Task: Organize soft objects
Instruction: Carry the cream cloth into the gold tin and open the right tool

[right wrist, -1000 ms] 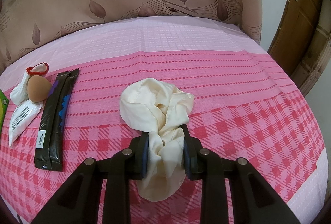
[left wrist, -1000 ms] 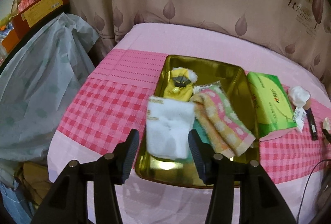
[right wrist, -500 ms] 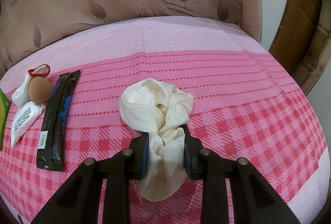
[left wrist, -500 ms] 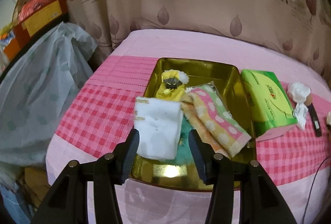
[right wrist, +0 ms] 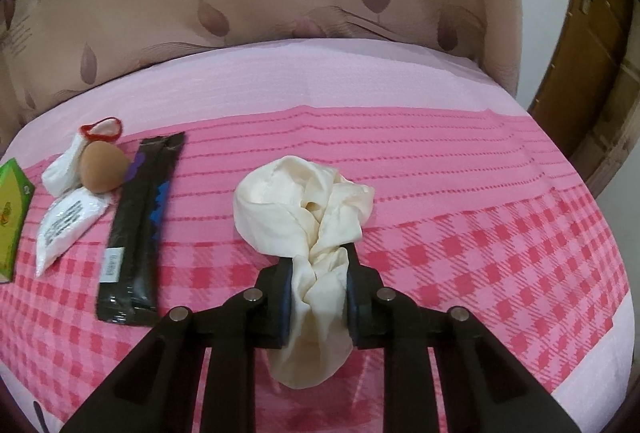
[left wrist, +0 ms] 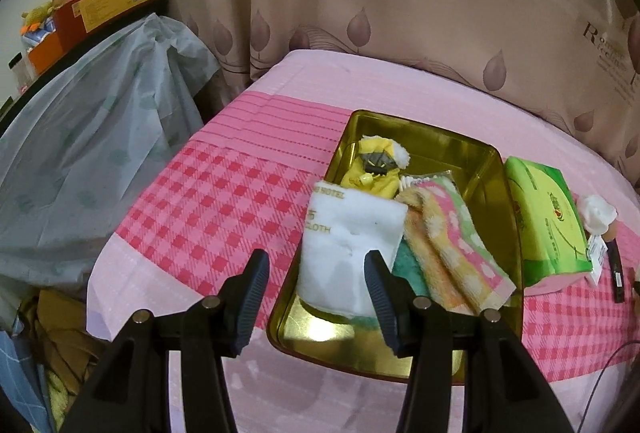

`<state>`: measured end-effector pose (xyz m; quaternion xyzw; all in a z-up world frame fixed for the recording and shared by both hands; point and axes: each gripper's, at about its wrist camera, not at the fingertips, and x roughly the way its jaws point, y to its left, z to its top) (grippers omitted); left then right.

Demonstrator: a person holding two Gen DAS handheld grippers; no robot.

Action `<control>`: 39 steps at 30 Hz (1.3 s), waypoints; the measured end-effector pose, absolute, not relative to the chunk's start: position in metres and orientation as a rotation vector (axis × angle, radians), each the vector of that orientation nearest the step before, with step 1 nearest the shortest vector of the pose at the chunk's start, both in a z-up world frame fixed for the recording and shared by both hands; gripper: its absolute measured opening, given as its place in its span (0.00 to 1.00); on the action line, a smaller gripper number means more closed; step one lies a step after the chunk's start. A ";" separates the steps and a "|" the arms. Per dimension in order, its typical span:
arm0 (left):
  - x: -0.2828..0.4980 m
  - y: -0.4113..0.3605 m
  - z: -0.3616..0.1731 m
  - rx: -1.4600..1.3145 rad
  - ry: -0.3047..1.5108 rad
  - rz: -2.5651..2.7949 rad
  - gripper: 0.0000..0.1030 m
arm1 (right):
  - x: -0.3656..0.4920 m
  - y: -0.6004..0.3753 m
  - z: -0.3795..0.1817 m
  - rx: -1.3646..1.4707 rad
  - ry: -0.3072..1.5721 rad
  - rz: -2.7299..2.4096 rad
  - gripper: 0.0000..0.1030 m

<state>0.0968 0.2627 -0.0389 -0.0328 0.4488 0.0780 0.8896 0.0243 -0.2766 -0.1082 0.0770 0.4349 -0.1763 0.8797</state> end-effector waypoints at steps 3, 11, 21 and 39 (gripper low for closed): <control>0.097 0.260 -0.039 -0.054 0.929 0.167 0.49 | 0.029 -0.266 -0.101 0.165 0.901 -0.336 0.19; 0.096 0.259 -0.038 -0.050 0.927 0.163 0.49 | 0.056 -0.207 -0.071 0.152 0.873 -0.174 0.19; 0.091 0.266 -0.035 -0.074 0.904 0.185 0.49 | 0.099 -0.092 -0.031 0.096 0.832 0.093 0.19; 0.093 0.286 -0.036 -0.164 0.908 0.234 0.49 | 0.165 0.110 -0.027 -0.059 0.867 0.408 0.20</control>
